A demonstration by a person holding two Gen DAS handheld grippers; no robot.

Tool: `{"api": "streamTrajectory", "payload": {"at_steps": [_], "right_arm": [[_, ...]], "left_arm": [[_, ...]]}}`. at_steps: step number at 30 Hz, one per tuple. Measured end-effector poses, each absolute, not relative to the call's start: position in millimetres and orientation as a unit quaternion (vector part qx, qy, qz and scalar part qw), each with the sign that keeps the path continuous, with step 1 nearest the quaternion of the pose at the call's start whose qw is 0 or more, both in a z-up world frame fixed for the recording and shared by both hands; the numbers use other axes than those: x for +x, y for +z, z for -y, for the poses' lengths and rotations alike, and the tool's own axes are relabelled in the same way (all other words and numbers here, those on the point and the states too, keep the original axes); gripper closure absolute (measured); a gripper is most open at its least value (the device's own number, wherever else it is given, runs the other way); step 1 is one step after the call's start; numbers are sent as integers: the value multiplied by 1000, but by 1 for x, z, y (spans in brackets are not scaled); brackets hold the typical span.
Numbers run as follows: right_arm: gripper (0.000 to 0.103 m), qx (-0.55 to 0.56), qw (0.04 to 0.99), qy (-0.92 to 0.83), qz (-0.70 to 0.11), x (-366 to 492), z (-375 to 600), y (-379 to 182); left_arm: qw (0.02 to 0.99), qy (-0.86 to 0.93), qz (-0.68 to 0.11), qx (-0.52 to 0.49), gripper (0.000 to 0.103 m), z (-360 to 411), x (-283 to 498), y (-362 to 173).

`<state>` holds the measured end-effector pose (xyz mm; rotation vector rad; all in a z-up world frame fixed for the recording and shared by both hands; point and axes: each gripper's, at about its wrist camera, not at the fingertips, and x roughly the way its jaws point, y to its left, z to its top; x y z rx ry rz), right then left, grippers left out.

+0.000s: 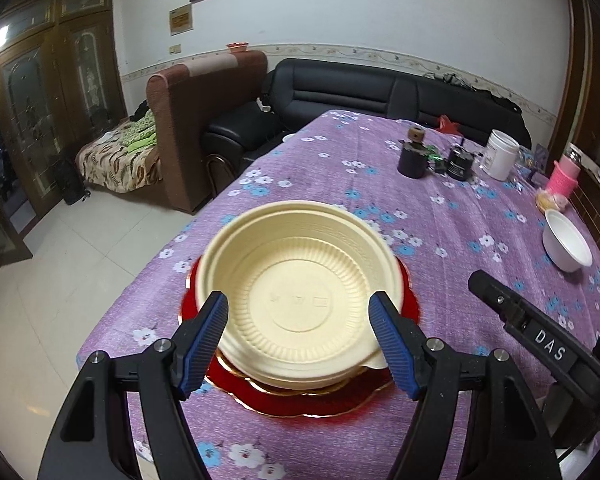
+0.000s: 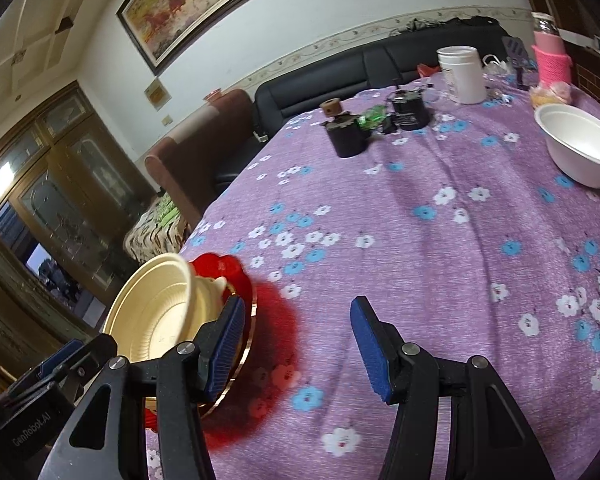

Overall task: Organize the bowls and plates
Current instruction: 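Move the right gripper away from the stack toward the large white bowl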

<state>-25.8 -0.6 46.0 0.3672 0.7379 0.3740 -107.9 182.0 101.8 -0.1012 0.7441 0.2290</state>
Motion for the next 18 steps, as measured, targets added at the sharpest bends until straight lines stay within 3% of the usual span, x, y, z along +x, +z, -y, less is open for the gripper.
{"api": "streamTrajectory", "payload": {"at_steps": [18], "right_arm": [[42,219,898,146,-354,-28,66,38]], "left_arm": [[923,77,-376,6,30,-122,-99,97]]}}
